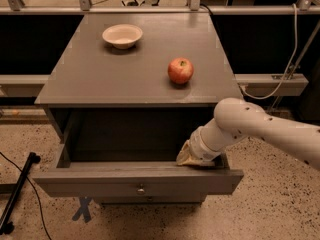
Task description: Open top drawer
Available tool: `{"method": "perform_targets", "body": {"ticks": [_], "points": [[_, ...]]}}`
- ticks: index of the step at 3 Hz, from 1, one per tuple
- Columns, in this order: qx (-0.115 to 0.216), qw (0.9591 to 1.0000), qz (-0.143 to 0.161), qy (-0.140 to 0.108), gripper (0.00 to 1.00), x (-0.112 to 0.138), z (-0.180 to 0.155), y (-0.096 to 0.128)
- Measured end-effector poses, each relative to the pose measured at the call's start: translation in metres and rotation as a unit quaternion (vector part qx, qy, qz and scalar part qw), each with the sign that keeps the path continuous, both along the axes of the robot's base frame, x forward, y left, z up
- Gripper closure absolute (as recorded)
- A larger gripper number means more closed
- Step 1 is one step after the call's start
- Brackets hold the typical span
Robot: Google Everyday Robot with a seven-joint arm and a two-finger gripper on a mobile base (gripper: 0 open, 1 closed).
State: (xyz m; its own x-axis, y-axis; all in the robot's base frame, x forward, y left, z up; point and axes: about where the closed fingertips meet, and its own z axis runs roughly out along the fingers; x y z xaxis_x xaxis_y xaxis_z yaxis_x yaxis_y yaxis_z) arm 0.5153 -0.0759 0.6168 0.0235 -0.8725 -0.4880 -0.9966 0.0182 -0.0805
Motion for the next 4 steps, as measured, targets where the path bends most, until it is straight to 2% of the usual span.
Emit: {"method": "perform_targets", "body": {"ticks": [1, 4], "points": [[0.009, 0.9999, 0.006, 0.005, 1.00, -0.015, -0.002, -0.003], [0.025, 0.9996, 0.005, 0.008, 1.00, -0.075, 0.010, -0.031]]}}
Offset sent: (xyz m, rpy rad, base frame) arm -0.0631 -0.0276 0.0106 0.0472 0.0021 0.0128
